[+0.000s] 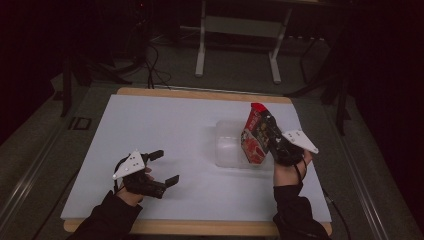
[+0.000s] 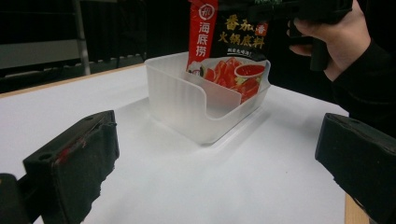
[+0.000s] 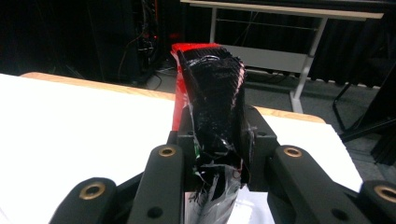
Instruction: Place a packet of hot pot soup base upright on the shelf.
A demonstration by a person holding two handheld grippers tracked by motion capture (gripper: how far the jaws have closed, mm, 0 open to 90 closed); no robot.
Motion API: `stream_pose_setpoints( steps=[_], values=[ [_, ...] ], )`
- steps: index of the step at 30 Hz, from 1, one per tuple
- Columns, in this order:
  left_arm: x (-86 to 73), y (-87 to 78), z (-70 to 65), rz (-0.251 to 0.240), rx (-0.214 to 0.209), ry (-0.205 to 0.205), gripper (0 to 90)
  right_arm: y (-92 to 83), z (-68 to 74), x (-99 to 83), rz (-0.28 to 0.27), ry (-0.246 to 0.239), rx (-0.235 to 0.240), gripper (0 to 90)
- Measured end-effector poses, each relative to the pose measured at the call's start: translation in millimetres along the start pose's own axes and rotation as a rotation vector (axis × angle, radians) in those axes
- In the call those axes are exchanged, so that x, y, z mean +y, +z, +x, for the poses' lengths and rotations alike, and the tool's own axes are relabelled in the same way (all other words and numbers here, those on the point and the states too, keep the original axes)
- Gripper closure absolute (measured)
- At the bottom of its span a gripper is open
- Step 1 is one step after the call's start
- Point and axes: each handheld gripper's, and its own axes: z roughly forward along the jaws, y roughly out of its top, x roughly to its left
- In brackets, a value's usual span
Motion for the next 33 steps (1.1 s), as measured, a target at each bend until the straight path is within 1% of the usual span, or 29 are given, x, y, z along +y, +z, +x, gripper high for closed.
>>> stream_pose_setpoints(
  steps=[5,7,8,10,11,13,14,17,18,23,24,26,29,31,33],
  values=[
    [-0.3,0.4,0.2,0.002,0.0,-0.002,0.1,-0.2,-1.0,2.8,0.018,0.024,0.025,71.2],
    [-0.3,0.2,0.3,0.001,0.001,-0.002,0.1,0.0,0.0,4.2,0.023,0.024,0.035,69.5],
    [-0.2,0.1,0.4,0.001,0.001,-0.004,0.1,0.3,0.2,4.9,0.023,0.025,0.039,67.3],
    [-0.3,0.1,0.5,0.001,0.0,-0.004,0.1,0.2,-0.6,9.3,0.02,0.031,0.057,57.3],
    [-0.3,0.2,0.5,0.001,0.0,-0.004,0.1,0.2,-0.9,12.0,0.02,0.031,0.065,54.5],
    [-0.1,0.1,0.4,0.0,-0.002,-0.002,0.1,-0.3,-1.8,16.7,0.013,0.03,0.069,52.5],
    [0.1,0.0,0.3,0.0,-0.002,-0.001,0.1,0.0,-2.5,19.4,0.017,0.026,0.069,50.6],
    [0.2,-0.2,0.3,-0.002,-0.002,0.001,0.1,-0.2,-4.2,27.8,0.017,0.032,0.084,45.9],
    [0.2,-0.2,0.4,0.0,-0.002,0.0,0.1,-0.6,-4.1,31.7,0.021,0.028,0.089,43.3],
    [-0.2,-0.2,0.4,0.002,-0.001,0.0,0.1,-4.4,-1.1,46.5,-0.003,0.006,0.115,37.6],
    [-0.3,-0.3,0.6,0.004,-0.001,0.002,0.1,-5.3,-0.4,49.5,-0.01,0.004,0.124,36.5],
    [-0.1,-0.5,0.3,0.002,0.0,-0.001,0.1,-6.3,2.1,55.6,-0.002,-0.011,0.147,32.7],
    [0.2,-1.0,0.3,-0.001,0.0,0.001,0.1,-8.6,7.6,62.7,-0.001,-0.04,0.184,28.2],
    [0.1,-1.1,0.2,0.001,0.001,0.003,0.1,-10.8,12.3,66.6,-0.003,-0.054,0.225,24.6],
    [-0.1,-1.0,-0.1,0.003,-0.001,0.004,0.1,-12.2,16.0,68.9,0.002,-0.058,0.264,18.6]
  ],
)
